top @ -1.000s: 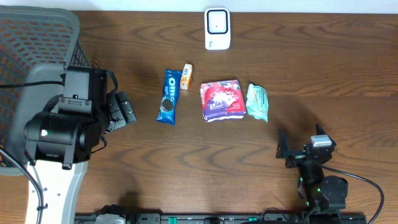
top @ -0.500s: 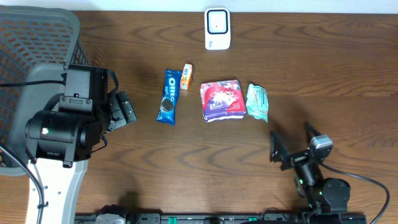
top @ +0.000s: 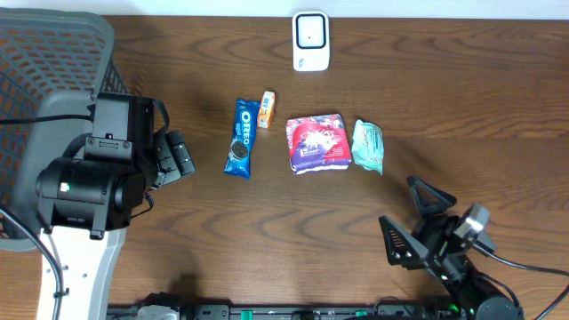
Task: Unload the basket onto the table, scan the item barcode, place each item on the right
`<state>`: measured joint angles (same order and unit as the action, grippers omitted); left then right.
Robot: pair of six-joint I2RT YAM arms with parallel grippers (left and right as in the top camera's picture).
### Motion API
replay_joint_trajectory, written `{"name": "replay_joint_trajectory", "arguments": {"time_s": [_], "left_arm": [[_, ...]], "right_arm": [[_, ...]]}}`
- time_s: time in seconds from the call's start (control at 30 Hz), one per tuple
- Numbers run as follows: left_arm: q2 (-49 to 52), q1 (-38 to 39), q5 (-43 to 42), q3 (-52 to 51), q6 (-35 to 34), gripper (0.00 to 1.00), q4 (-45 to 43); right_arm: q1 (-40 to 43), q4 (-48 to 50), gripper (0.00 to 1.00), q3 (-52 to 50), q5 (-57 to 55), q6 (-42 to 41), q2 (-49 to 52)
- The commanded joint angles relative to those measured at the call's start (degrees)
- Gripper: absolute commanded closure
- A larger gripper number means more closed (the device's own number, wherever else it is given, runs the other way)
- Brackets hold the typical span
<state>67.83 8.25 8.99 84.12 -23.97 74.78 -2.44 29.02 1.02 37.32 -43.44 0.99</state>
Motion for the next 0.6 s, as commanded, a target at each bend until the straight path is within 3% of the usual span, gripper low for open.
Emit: {"name": "replay_joint_trajectory", "arguments": {"time_s": [0.0, 0.27, 0.57], "left_arm": [[0.33, -0.31, 0.63, 0.52, 0.35, 0.02, 0.22], [0.33, -0.31, 0.63, 0.52, 0.35, 0.02, 0.22], [0.33, -0.31, 0.63, 0.52, 0.35, 0.02, 0.22]], "right_arm": [[0.11, -0.55, 0.01, 4.98, -2.75, -0.96, 0.98], [0.13, -19.65, 0.01, 23.91, 1.4, 18.21, 15.93], [0.09, -57.13, 0.01, 51.67, 3.69, 34.75, 41.53]]}}
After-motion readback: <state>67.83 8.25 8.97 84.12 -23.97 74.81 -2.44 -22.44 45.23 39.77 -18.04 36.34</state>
